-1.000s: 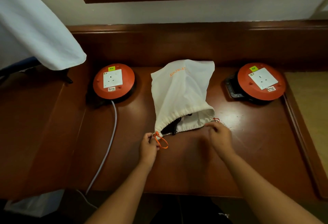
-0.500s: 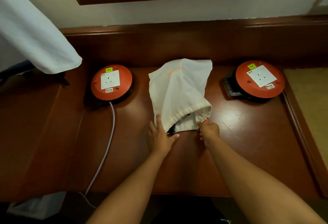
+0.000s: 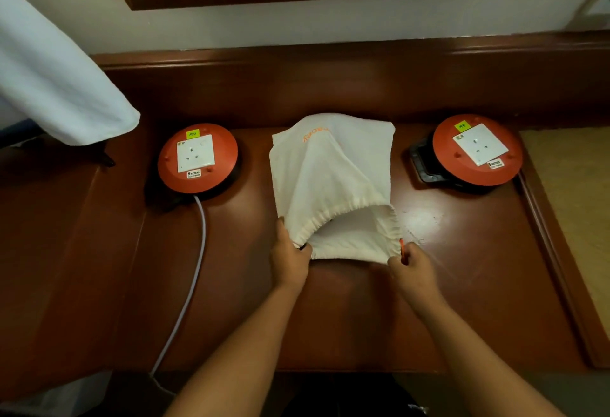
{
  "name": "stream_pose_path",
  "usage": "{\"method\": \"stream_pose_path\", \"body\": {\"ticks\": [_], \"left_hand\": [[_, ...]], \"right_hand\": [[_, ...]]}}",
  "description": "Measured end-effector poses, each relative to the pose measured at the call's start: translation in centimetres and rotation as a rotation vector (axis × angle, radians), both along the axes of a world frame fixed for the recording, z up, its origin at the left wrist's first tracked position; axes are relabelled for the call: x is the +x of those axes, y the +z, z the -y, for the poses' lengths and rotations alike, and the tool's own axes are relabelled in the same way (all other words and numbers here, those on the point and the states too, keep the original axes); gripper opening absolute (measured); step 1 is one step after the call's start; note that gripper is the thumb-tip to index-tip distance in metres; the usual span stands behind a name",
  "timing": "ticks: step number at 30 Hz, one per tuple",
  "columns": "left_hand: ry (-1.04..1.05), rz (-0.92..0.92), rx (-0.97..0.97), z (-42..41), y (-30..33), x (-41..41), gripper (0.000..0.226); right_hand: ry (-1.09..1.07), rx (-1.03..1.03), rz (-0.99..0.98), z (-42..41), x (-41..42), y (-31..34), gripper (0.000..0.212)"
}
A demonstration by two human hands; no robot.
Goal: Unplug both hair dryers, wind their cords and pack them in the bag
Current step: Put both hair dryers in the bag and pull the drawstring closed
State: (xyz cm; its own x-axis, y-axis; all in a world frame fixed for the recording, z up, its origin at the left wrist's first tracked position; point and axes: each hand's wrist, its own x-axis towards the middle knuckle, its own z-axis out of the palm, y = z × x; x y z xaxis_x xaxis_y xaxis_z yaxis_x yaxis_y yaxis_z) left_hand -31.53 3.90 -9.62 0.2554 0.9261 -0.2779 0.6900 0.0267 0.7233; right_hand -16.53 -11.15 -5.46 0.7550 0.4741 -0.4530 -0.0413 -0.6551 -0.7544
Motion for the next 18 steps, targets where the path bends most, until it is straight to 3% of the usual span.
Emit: {"method": "stream_pose_path", "body": {"ticks": [6, 10, 15, 18], "left_hand": [[0.103, 0.011, -0.113, 1.0, 0.4, -0.8, 0.089], [0.008, 0.031, -0.168, 0.8, -1.2, -3.4, 0.088], [0.038, 0.033, -0.179, 0.6, -0.4, -7.0, 0.05], [0.06, -0.003, -0.098, 0.6, 1.2, -8.2, 0.017]], "right_hand": [[0.09, -0.063, 0.048, 1.0, 0.4, -0.3, 0.02], [0.045, -0.086, 0.049, 2.0, 0.9, -0.7, 0.024], [-0.127, 0.079, -0.035, 3.7, 1.9, 0.3, 0.034], [-0.305, 0.164, -0.123, 3.9, 2.7, 0.3, 0.022]]}}
